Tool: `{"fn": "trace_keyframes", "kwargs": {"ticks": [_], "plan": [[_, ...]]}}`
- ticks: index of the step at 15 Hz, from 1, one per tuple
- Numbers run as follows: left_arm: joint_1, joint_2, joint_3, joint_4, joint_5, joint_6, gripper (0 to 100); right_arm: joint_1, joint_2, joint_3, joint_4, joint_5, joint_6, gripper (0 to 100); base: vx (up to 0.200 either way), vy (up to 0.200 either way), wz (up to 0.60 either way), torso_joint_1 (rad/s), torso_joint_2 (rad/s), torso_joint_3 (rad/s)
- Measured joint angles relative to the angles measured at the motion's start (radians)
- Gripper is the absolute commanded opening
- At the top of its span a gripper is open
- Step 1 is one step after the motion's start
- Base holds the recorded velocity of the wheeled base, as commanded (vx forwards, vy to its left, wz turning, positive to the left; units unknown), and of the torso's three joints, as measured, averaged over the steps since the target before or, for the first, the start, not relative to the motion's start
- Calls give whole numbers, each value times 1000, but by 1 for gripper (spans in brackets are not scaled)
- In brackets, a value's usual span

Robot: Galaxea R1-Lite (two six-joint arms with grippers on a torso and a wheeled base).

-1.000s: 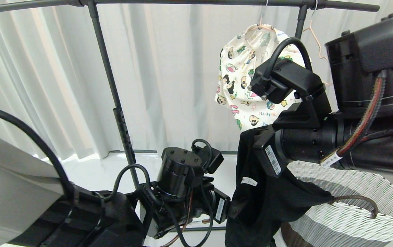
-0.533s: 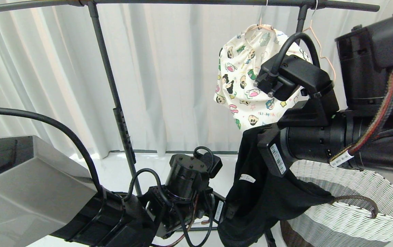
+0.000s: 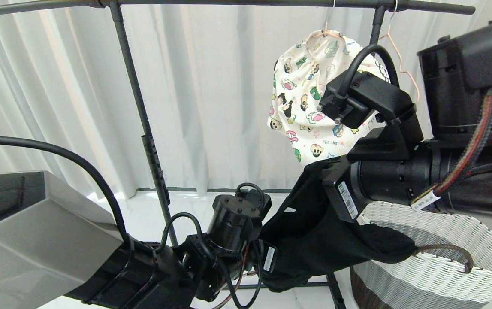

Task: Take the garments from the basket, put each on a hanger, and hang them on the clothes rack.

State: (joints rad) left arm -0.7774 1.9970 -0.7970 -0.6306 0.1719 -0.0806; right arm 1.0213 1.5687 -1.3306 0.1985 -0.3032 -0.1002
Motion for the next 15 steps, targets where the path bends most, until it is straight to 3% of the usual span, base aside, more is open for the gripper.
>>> {"fn": "trace_keyframes", "kwargs": {"ticks": [2, 6, 10, 15], "plan": [[0, -14, 21, 0, 56, 0, 0, -4, 3, 4, 0, 1, 2, 0, 0, 0, 0, 0, 0, 0], [37, -140, 95, -22, 53, 11, 0, 3, 49, 1, -94, -1, 35, 0, 0, 0, 0, 0, 0, 0], [105, -345, 167, 56, 11, 93, 0, 44, 79, -13, -113, -1, 35, 0, 0, 0, 0, 0, 0, 0], [135, -429, 259, 59, 10, 206, 0, 60, 78, -50, -107, -4, 31, 0, 0, 0, 0, 0, 0, 0]]}}
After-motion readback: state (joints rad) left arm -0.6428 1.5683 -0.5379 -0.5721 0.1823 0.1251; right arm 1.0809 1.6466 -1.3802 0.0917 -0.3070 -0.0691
